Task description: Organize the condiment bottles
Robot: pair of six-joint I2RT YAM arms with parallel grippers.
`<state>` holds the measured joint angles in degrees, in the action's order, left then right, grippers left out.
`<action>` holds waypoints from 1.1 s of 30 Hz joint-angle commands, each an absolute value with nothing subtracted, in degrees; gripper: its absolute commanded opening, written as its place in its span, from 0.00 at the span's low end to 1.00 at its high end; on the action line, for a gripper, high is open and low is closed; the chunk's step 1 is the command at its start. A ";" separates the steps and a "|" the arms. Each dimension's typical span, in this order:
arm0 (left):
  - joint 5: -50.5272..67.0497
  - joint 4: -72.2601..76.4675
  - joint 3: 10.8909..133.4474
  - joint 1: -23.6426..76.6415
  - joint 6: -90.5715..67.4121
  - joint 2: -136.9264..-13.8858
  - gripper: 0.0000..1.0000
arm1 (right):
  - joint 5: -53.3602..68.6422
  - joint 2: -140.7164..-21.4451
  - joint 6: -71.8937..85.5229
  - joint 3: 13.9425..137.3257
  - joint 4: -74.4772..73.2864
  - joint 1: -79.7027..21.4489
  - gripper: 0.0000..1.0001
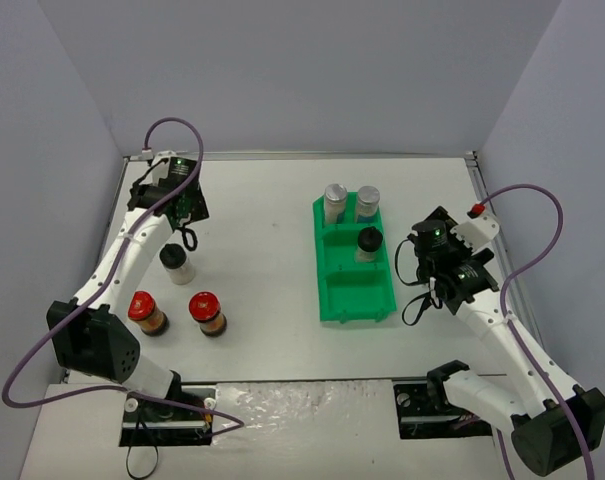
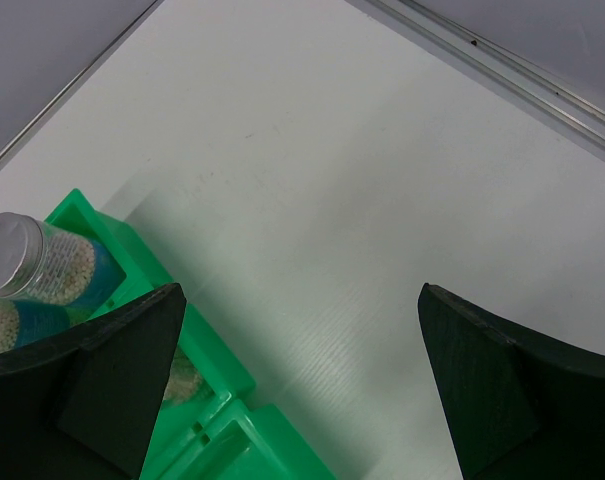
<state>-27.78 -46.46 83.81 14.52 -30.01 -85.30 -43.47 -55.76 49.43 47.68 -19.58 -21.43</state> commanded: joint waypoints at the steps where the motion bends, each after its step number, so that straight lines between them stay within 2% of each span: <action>1: -22.71 -44.43 81.53 9.97 -33.60 -82.47 0.91 | -44.49 -56.86 49.40 49.13 -16.52 -21.61 1.00; 15: -11.49 -40.88 72.17 4.38 -37.33 -82.91 0.91 | -43.77 -56.86 49.48 48.15 -15.89 -21.55 1.00; 33: -10.25 -38.12 66.42 3.14 -41.69 -84.49 0.91 | -43.42 -56.72 49.66 46.93 -15.59 -21.53 1.00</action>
<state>-9.87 -40.21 65.73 4.10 -39.86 -84.77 -41.82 -56.42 49.30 47.19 -17.91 -21.43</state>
